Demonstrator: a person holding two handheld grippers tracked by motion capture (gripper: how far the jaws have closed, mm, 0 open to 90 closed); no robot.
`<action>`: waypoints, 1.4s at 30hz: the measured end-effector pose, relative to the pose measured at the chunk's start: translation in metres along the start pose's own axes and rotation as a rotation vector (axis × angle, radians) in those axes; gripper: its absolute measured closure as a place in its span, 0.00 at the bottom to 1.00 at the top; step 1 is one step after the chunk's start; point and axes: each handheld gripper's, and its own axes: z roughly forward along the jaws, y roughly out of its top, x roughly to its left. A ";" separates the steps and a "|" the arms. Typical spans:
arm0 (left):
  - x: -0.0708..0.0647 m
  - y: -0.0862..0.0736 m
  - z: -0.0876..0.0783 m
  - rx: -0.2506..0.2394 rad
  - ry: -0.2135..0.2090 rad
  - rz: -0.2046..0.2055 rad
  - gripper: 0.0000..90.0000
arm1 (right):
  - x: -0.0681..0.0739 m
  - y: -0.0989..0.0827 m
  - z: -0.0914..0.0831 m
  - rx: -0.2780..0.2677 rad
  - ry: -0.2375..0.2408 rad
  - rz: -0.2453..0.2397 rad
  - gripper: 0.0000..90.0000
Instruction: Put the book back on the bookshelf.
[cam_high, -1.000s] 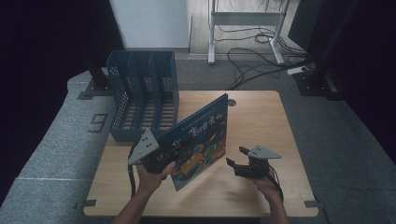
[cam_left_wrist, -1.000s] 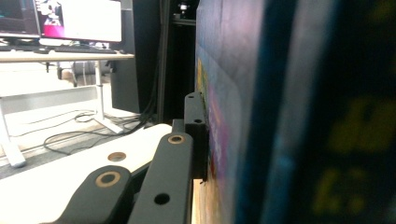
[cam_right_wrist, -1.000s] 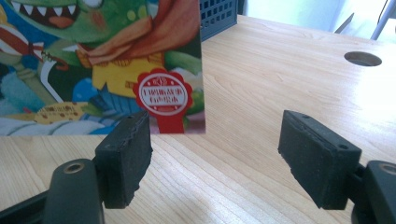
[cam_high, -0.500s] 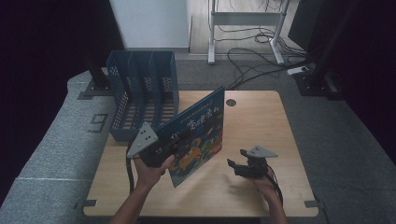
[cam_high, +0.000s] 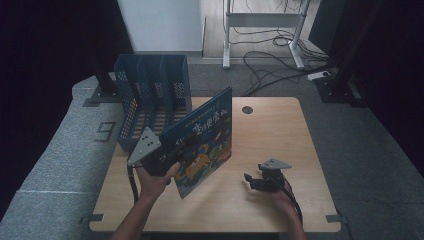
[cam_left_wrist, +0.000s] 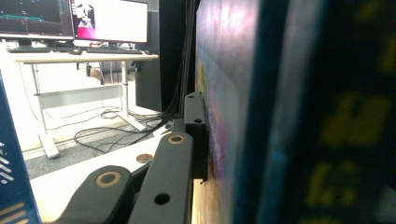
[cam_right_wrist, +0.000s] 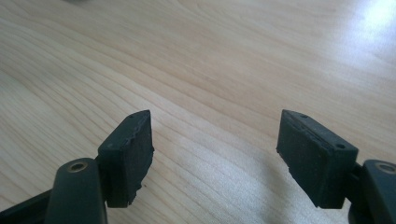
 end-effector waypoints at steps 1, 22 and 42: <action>0.001 0.001 -0.001 -0.003 0.002 -0.001 0.91 | 0.000 -0.001 0.001 0.004 -0.004 0.004 0.29; 0.008 0.022 -0.008 -0.024 0.047 0.003 0.91 | 0.000 -0.002 0.006 0.070 -0.122 0.038 0.34; 0.012 0.045 -0.010 -0.047 0.106 0.007 0.91 | 0.003 -0.001 0.008 0.077 -0.154 0.031 0.33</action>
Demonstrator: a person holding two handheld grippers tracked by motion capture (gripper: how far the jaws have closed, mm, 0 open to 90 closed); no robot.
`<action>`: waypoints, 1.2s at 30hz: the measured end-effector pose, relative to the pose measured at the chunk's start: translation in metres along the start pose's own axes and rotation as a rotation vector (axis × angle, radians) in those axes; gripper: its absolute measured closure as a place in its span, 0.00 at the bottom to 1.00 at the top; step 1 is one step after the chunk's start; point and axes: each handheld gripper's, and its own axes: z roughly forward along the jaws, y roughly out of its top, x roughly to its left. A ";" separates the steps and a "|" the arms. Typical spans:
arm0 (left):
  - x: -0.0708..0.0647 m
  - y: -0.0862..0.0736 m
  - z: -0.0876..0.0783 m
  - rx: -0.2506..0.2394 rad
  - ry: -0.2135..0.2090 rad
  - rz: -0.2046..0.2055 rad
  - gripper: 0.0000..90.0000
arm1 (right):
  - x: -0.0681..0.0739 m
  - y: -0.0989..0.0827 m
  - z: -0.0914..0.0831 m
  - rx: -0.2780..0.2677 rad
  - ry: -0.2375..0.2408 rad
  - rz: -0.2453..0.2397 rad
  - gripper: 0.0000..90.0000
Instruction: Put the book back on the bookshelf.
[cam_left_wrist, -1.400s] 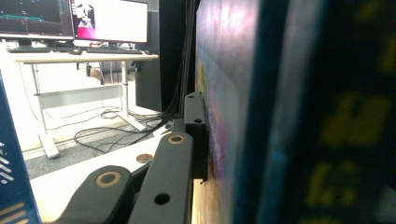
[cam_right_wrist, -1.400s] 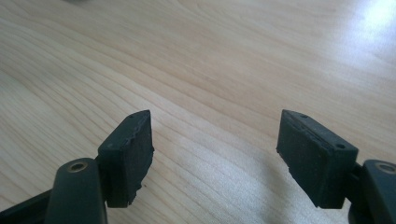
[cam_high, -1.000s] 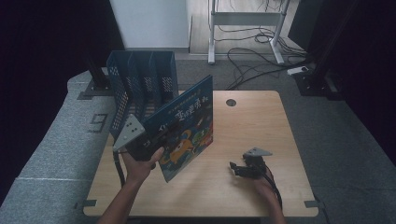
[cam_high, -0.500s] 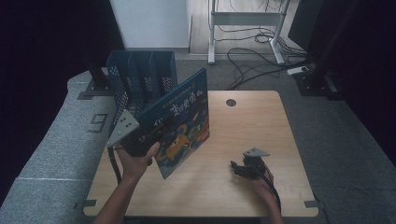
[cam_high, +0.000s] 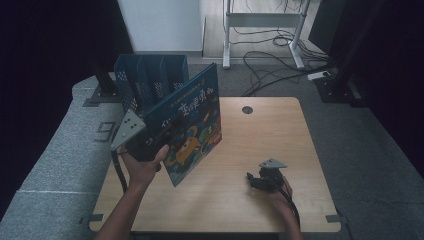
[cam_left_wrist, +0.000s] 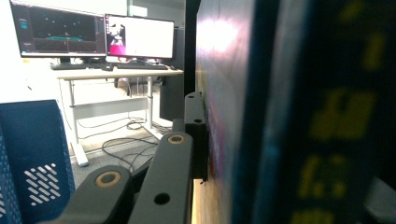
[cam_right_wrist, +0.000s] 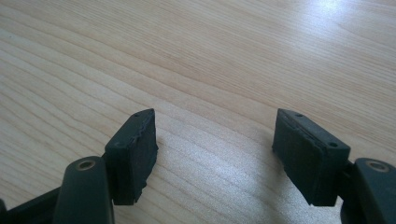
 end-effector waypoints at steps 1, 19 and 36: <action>0.001 0.001 0.000 -0.001 0.003 -0.001 0.91 | 0.000 0.000 0.000 0.000 -0.001 0.000 0.33; 0.024 0.008 -0.005 -0.021 0.084 -0.018 0.91 | 0.000 0.000 0.000 0.000 -0.008 0.008 0.32; 0.051 0.013 -0.017 -0.047 0.170 -0.038 0.91 | 0.000 0.000 0.000 0.000 -0.008 0.009 0.32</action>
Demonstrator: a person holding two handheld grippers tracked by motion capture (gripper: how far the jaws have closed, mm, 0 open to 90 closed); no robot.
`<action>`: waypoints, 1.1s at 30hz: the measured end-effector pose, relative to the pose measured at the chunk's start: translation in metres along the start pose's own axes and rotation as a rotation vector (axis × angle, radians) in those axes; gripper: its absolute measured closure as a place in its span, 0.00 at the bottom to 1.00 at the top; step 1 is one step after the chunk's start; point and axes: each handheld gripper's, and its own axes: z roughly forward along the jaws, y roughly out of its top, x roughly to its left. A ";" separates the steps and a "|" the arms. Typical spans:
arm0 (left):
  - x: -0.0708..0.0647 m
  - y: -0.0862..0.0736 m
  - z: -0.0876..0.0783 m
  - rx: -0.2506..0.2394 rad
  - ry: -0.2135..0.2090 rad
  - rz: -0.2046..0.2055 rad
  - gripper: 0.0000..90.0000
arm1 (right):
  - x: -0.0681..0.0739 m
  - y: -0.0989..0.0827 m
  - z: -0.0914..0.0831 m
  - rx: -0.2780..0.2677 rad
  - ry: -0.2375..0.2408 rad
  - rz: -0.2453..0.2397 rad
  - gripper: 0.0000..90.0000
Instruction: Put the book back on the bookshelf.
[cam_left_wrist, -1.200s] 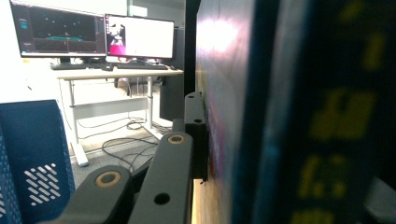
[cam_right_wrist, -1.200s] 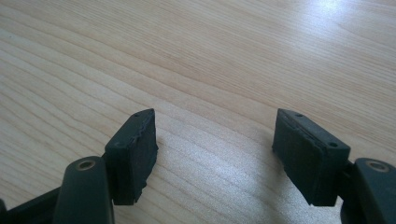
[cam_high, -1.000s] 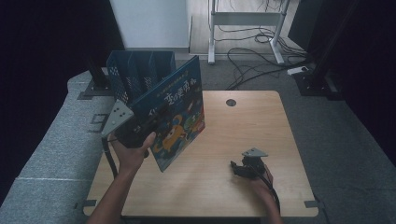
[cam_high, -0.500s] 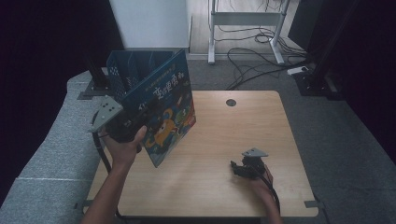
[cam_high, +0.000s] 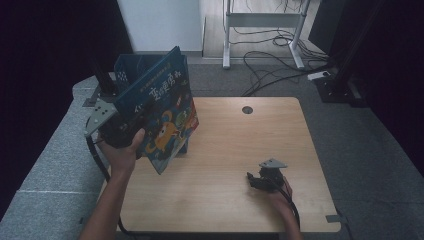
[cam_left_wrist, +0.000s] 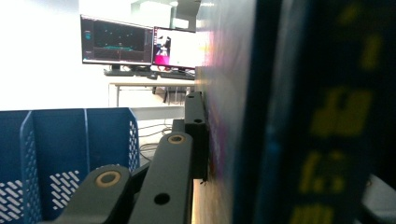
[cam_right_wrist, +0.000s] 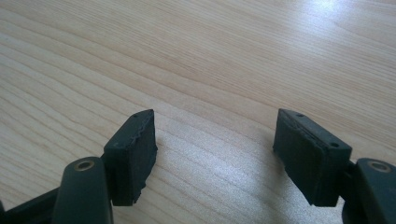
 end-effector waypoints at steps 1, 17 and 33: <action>0.001 0.000 0.000 0.001 0.003 0.000 0.91 | 0.000 0.000 0.000 0.000 0.000 0.000 0.32; 0.021 0.010 -0.005 -0.026 0.067 -0.022 0.91 | 0.000 0.000 0.000 0.000 -0.001 0.000 0.32; 0.035 0.006 0.004 -0.024 0.155 -0.014 0.91 | 0.000 0.000 0.000 0.000 -0.003 0.001 0.32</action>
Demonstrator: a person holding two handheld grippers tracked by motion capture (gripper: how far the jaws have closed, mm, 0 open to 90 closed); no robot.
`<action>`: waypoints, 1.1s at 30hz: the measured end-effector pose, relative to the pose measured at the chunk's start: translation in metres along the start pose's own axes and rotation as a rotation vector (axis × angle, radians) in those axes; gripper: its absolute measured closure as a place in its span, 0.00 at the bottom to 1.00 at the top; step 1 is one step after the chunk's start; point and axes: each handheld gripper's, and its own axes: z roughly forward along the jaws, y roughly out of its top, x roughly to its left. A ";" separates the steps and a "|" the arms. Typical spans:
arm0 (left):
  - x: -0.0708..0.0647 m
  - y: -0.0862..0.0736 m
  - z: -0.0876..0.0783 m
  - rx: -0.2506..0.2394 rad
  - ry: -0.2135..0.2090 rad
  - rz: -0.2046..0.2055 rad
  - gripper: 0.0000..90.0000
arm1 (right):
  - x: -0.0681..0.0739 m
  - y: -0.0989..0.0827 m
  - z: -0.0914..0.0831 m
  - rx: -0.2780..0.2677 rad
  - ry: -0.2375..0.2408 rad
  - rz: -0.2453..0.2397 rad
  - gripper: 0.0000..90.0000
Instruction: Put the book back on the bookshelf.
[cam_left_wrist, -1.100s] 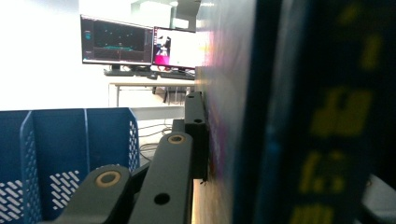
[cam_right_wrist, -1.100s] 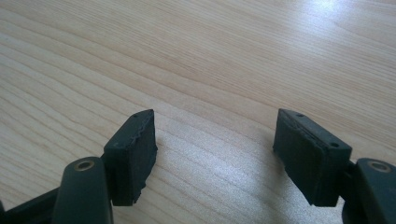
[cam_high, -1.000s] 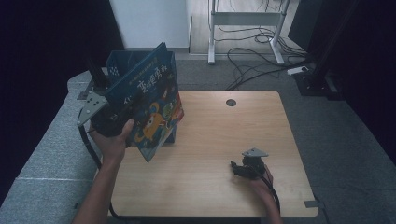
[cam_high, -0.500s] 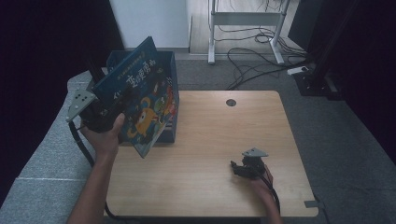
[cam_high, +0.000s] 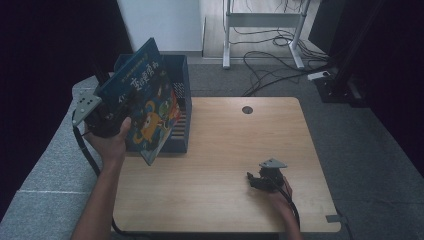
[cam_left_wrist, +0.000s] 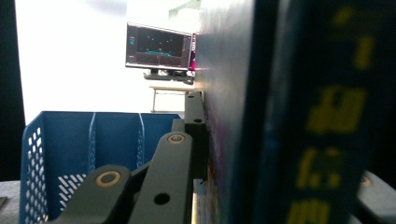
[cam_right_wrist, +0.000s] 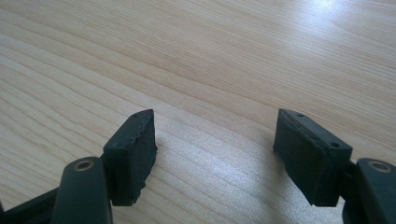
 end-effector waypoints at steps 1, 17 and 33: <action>0.001 0.000 0.001 -0.001 0.005 -0.001 0.91 | 0.000 0.000 0.000 0.000 0.000 0.000 0.32; 0.008 -0.005 0.020 0.017 0.049 -0.002 0.91 | 0.000 0.000 0.000 0.001 -0.002 0.000 0.32; 0.006 -0.011 0.037 0.021 0.080 -0.009 0.91 | 0.000 0.000 0.000 0.001 -0.004 0.000 0.31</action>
